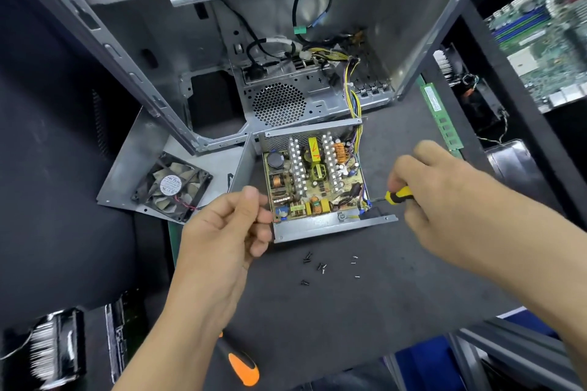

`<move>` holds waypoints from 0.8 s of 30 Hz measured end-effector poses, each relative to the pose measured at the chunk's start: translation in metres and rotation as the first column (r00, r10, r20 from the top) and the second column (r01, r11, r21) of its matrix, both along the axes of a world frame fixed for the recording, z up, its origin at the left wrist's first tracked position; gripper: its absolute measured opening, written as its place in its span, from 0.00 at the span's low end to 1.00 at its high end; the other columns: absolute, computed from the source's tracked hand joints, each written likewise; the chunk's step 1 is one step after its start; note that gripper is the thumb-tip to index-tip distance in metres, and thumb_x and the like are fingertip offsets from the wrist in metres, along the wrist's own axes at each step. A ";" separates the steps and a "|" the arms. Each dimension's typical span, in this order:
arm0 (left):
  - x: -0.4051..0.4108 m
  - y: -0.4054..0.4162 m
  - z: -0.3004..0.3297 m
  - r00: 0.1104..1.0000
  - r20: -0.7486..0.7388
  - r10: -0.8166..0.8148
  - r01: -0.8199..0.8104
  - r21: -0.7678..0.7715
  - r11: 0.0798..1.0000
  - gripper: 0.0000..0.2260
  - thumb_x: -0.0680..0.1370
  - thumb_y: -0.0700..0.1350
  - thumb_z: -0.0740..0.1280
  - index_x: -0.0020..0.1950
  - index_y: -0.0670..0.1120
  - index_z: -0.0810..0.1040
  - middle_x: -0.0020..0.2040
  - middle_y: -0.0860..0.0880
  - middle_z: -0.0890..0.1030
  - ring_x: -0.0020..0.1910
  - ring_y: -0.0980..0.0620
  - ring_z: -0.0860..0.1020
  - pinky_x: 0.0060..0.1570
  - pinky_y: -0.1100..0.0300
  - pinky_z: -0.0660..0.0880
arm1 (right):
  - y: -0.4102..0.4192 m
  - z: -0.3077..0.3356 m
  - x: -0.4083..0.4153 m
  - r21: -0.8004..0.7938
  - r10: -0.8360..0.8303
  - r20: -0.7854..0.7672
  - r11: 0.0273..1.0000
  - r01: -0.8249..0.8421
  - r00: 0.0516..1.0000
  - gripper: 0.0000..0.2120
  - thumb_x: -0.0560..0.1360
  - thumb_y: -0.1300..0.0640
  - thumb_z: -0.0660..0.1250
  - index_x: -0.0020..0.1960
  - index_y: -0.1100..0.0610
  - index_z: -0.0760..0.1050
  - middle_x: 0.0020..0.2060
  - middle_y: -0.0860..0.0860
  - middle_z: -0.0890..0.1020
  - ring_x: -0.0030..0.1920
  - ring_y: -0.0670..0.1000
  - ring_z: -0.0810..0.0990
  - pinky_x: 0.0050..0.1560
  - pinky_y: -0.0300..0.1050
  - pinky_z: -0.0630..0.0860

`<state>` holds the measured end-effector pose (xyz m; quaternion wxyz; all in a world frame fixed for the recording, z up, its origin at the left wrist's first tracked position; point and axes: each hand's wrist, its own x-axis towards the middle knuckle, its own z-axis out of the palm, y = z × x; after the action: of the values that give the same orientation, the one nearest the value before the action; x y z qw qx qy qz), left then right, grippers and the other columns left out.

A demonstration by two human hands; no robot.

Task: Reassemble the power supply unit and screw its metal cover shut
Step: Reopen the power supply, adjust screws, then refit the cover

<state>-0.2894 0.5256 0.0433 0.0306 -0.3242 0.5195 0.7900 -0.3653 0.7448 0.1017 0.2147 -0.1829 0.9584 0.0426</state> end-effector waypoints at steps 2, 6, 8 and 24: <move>0.003 0.000 0.002 1.000 0.017 0.012 -0.013 0.053 0.998 0.09 0.70 0.50 0.70 0.37 0.47 0.86 0.33 0.49 0.79 0.28 0.57 0.74 0.26 0.68 0.71 | 0.001 0.002 0.000 0.046 -0.014 -0.091 0.999 0.019 0.996 0.04 0.80 0.52 0.61 0.55 0.48 0.71 0.45 0.47 0.67 0.41 0.50 0.77 0.38 0.41 0.69; 0.008 0.000 0.002 0.998 0.047 0.038 -0.044 0.136 0.990 0.11 0.73 0.47 0.68 0.43 0.42 0.87 0.40 0.45 0.83 0.35 0.54 0.80 0.34 0.65 0.77 | 0.004 0.000 0.003 0.083 0.008 -0.109 0.997 0.001 0.994 0.14 0.81 0.41 0.53 0.54 0.49 0.70 0.42 0.49 0.73 0.42 0.56 0.77 0.39 0.46 0.73; 0.011 0.000 0.000 0.998 0.040 0.039 -0.044 0.144 0.989 0.10 0.72 0.42 0.68 0.46 0.41 0.87 0.43 0.44 0.84 0.39 0.52 0.82 0.38 0.65 0.79 | 0.003 0.001 0.003 -0.168 -0.047 -0.020 0.985 0.043 0.999 0.08 0.78 0.48 0.64 0.53 0.51 0.71 0.46 0.50 0.70 0.38 0.55 0.74 0.41 0.46 0.69; 0.021 -0.004 -0.005 0.996 0.036 0.082 -0.086 0.151 0.985 0.06 0.66 0.38 0.73 0.41 0.44 0.87 0.41 0.42 0.84 0.36 0.51 0.82 0.37 0.65 0.78 | 0.003 -0.013 -0.007 -0.251 -0.144 -0.186 0.963 0.095 0.972 0.07 0.75 0.52 0.71 0.45 0.55 0.77 0.37 0.51 0.74 0.40 0.60 0.76 0.39 0.46 0.66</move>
<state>-0.2682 0.5220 0.0383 0.0297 -0.3543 0.4430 0.8230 -0.3718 0.7482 0.0884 0.0945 -0.1438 0.9827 -0.0687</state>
